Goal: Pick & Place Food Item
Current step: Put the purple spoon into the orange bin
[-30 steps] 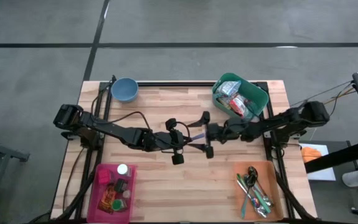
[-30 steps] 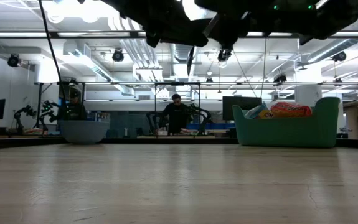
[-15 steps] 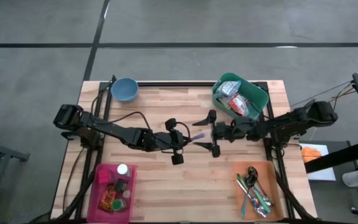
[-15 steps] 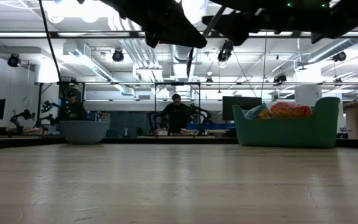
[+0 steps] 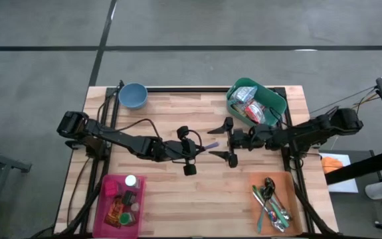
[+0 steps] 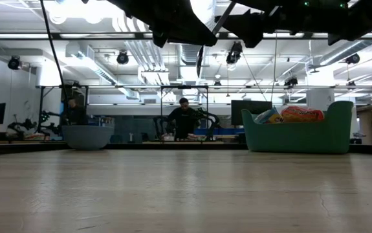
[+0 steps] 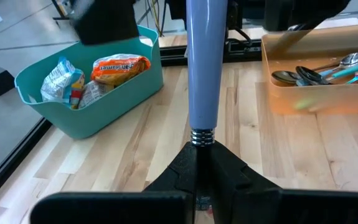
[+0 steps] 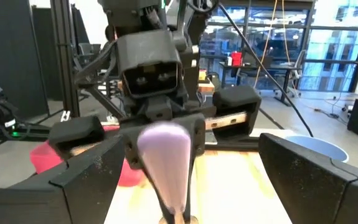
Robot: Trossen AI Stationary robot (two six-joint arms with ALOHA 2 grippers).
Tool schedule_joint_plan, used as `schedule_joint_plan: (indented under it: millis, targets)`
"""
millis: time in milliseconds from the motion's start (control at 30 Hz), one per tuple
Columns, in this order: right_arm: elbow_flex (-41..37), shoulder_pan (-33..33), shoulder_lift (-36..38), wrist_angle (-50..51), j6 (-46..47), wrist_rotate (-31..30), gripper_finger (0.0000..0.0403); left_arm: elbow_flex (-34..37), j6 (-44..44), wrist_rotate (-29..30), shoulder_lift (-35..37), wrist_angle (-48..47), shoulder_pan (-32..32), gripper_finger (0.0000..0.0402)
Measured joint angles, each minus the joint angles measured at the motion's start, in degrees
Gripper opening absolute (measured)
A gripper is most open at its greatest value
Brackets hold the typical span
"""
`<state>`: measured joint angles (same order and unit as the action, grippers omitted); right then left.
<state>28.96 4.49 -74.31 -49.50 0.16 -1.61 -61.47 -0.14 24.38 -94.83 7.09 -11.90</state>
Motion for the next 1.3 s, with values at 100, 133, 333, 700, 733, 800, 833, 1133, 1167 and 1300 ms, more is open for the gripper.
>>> schedule_joint_plan:
  millis: [100, 133, 333, 700, 733, 800, 833, 1133, 1167, 1300]
  targets:
    - [1.5, 0.0, -1.8, -0.2, -0.1, 0.1, 0.0366, 0.0, 0.0, 0.0, 0.0, 0.0, 0.0, 0.0017]
    - [1.9, 0.0, -2.6, -0.2, -0.2, 0.1, 0.0366, 0.0, 0.0, 0.0, 0.0, 0.0, 0.0, 0.0017]
    - [2.7, 0.0, -4.5, 0.0, -0.7, 0.0, 0.0366, 0.0, 0.2, 0.0, 0.0, -0.4, 0.0, 0.0017]
    - [2.5, 0.0, -3.0, 1.9, -0.4, 0.0, 0.0361, 0.0, 0.2, 0.0, 0.0, -0.3, 0.0, 0.0017]
    - [2.5, 0.0, -3.0, 1.8, -0.3, 0.0, 0.0355, 0.0, 0.2, 0.0, 0.0, -0.2, 0.0, 0.0017]
    - [2.5, 0.0, -3.0, 1.7, -0.3, 0.0, 0.0334, 0.0, 0.2, 0.0, 0.0, -0.2, 0.0, 0.0017]
    - [2.5, 0.0, -3.0, 1.7, -0.3, 0.0, 0.032, 0.0, 0.2, 0.0, 0.0, -0.1, 0.0, 0.0017]
    - [2.5, 0.0, -3.0, 2.6, -0.1, 0.0, 0.0203, 0.0, 0.2, 0.0, 0.0, 0.0, 0.0, 0.0017]
    - [2.5, 0.0, -3.0, 2.6, -0.1, 0.0, 0.0193, 0.0, 0.2, 0.0, 0.0, 0.0, 0.0, 0.0017]
    - [2.5, 0.0, -3.0, 2.6, -0.1, 0.1, 0.0148, 0.0, 0.1, 0.0, 0.0, 0.0, 0.0, 0.0017]
